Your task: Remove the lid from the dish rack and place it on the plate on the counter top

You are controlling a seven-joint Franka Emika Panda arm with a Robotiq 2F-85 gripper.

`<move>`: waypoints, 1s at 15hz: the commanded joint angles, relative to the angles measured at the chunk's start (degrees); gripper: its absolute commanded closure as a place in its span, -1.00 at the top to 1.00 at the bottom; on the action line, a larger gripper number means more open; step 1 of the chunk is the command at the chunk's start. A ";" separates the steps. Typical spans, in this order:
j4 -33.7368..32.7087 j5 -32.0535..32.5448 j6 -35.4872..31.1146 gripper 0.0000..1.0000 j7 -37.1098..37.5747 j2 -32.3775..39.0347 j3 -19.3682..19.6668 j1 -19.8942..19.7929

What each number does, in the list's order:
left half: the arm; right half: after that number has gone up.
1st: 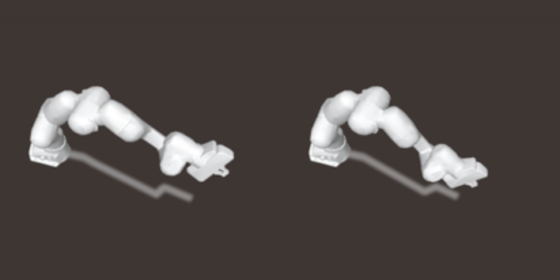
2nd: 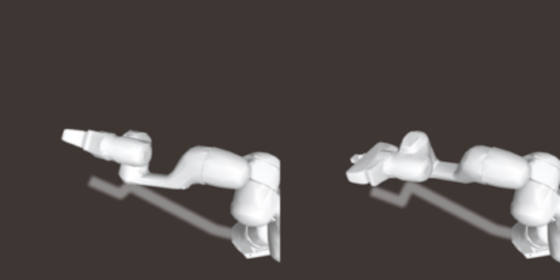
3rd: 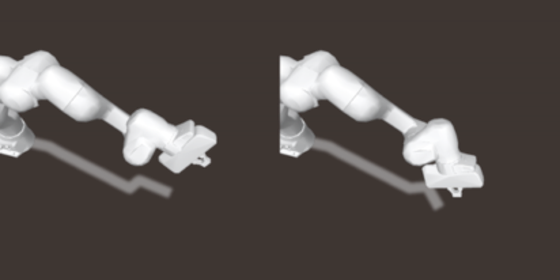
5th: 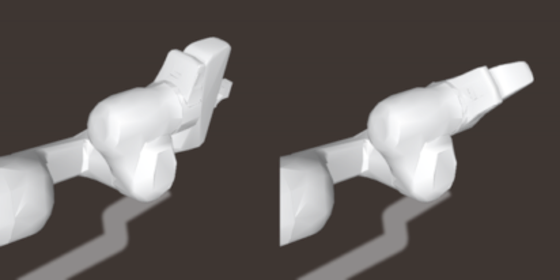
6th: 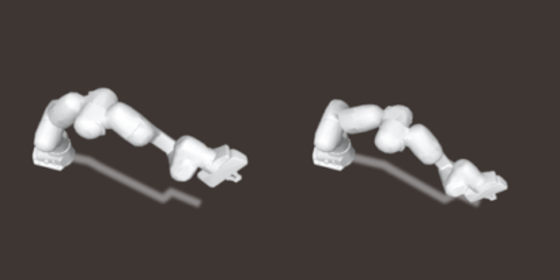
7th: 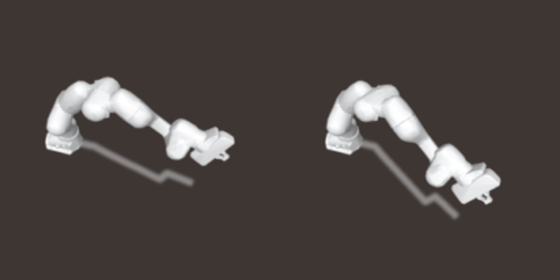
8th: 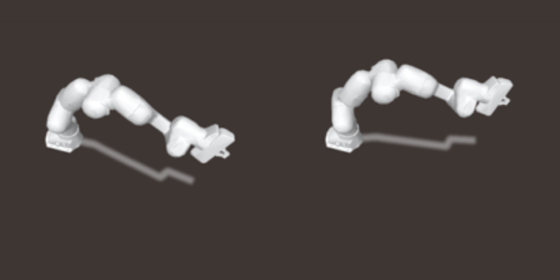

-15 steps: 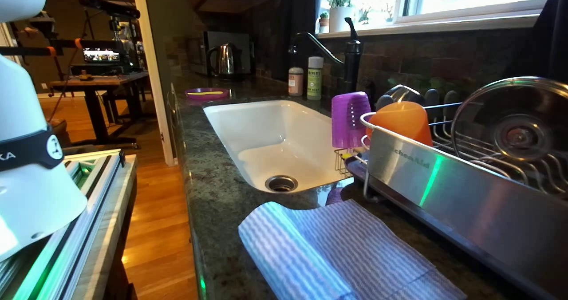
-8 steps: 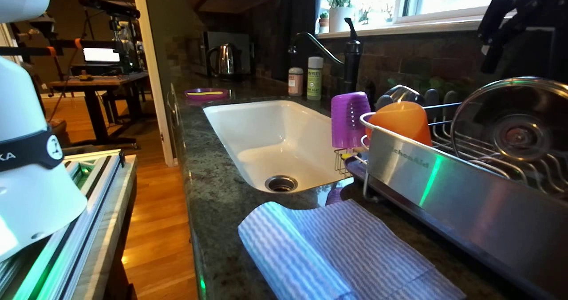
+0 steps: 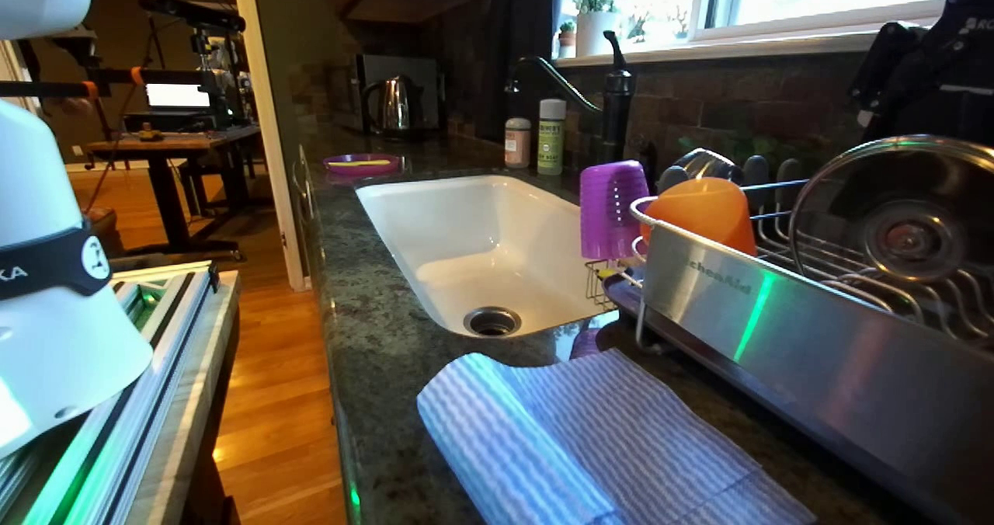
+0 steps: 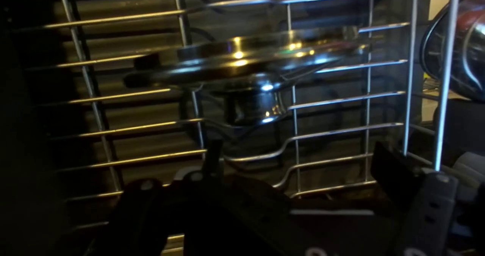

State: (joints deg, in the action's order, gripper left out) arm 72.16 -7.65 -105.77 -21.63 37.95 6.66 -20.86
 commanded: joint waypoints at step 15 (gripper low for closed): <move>-1.59 4.27 3.62 1.00 -1.48 0.89 -0.60 -1.09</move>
State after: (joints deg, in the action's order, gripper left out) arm 71.09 -3.19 -101.41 -24.28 40.80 5.95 -21.25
